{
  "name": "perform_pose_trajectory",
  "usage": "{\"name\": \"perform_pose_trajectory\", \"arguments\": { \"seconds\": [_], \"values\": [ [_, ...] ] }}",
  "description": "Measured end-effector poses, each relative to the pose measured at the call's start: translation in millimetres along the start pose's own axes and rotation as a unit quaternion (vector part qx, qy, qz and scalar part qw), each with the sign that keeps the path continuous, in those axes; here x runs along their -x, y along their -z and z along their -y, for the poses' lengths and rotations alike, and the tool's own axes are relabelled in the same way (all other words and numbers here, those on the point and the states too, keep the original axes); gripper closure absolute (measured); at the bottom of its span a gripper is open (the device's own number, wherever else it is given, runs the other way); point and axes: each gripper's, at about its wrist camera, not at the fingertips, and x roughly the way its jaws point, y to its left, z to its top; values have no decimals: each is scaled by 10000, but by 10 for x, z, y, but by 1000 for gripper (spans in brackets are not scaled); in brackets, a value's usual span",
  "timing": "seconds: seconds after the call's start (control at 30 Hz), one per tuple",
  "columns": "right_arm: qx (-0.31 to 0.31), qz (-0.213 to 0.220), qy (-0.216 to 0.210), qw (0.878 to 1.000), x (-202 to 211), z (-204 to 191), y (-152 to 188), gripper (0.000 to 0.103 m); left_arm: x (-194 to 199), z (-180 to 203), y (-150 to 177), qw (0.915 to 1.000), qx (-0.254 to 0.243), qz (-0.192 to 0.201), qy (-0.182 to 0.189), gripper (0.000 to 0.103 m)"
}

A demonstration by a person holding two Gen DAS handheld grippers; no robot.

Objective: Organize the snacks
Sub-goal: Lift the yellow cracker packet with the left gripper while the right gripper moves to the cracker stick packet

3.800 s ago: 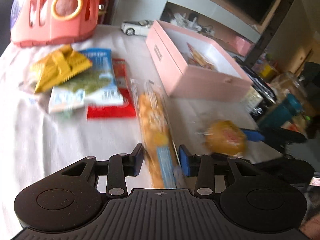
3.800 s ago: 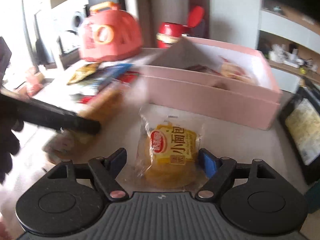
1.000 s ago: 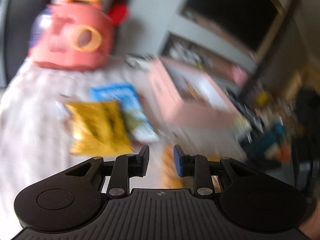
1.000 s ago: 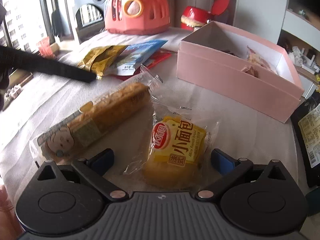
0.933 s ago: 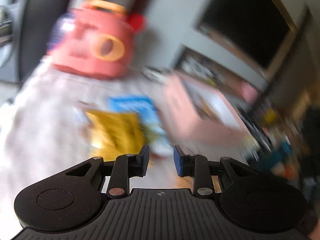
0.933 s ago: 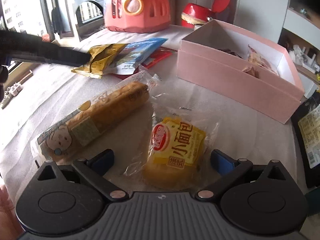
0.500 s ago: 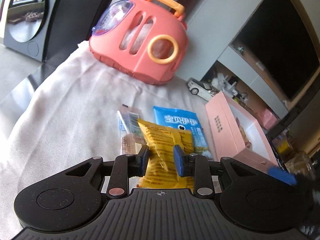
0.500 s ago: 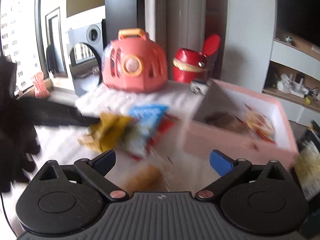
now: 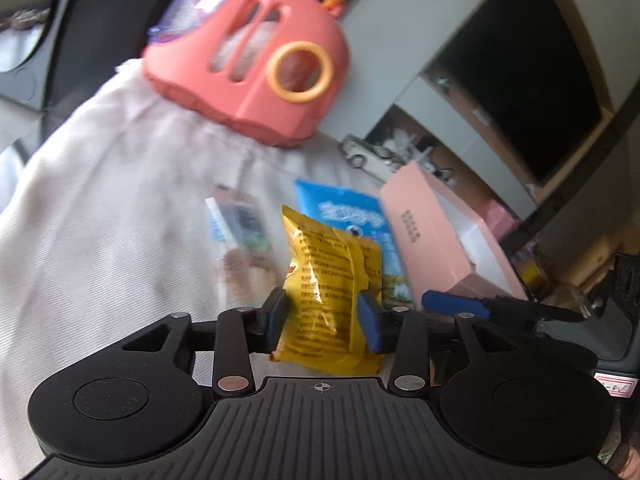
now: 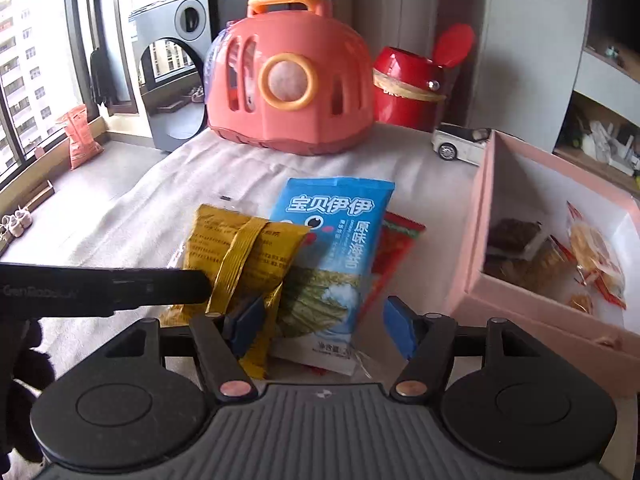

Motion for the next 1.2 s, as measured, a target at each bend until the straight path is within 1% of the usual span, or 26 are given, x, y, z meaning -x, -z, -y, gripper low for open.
{"name": "perform_pose_trajectory", "arguments": {
  "seconds": [0.03,0.1,0.2,0.27,0.4,0.43,0.5,0.6,0.67,0.7,0.73,0.77,0.83,0.9,0.97,1.03,1.07,1.1,1.2],
  "values": [
    [-16,-21,29,10000,13,24,19,37,-33,8,0,10000,-21,-1,51,58],
    [-25,19,38,10000,62,58,56,37,-109,26,10,9998,-33,-124,123,58],
    [109,146,91,9998,119,87,108,36,-179,135,38,9992,-265,-248,178,58],
    [204,127,120,9996,139,73,157,35,-189,223,48,9985,-487,-246,100,58],
    [278,120,147,9994,274,62,267,35,-199,347,94,9953,-917,-241,-180,58],
    [273,162,111,9994,358,62,303,34,-201,369,110,9943,-1015,-232,-226,57],
    [287,257,1,9993,504,56,364,21,-198,399,127,9930,-1123,-203,-309,56],
    [513,254,-11,9984,643,-5,526,20,-168,443,120,9915,-1213,-167,-436,57],
    [794,248,189,9964,685,-41,651,20,-114,473,102,9904,-1258,-76,-570,58],
    [917,335,320,9947,710,-39,711,17,-65,490,96,9896,-1282,6,-649,58],
    [995,493,457,9928,760,-17,767,16,-17,503,88,9892,-1282,86,-708,58],
    [1019,559,577,9915,789,16,785,16,23,512,78,9894,-1258,140,-714,58],
    [936,599,777,9908,819,114,796,16,54,535,53,9905,-1198,160,-662,58],
    [690,531,856,9925,798,242,796,16,14,582,48,9901,-1239,83,-656,58],
    [390,383,810,9952,757,358,814,16,-86,628,67,9881,-1347,-40,-744,58],
    [146,218,719,9971,714,449,855,16,-195,664,102,9848,-1467,-123,-918,58],
    [83,180,688,9974,709,463,893,16,-221,673,123,9827,-1555,-125,-1002,54],
    [50,174,693,9974,710,475,923,16,-241,680,137,9816,-1608,-126,-1024,50],
    [43,237,727,9971,761,487,1018,16,-274,655,138,9829,-1556,-213,-961,48]
  ]
}}
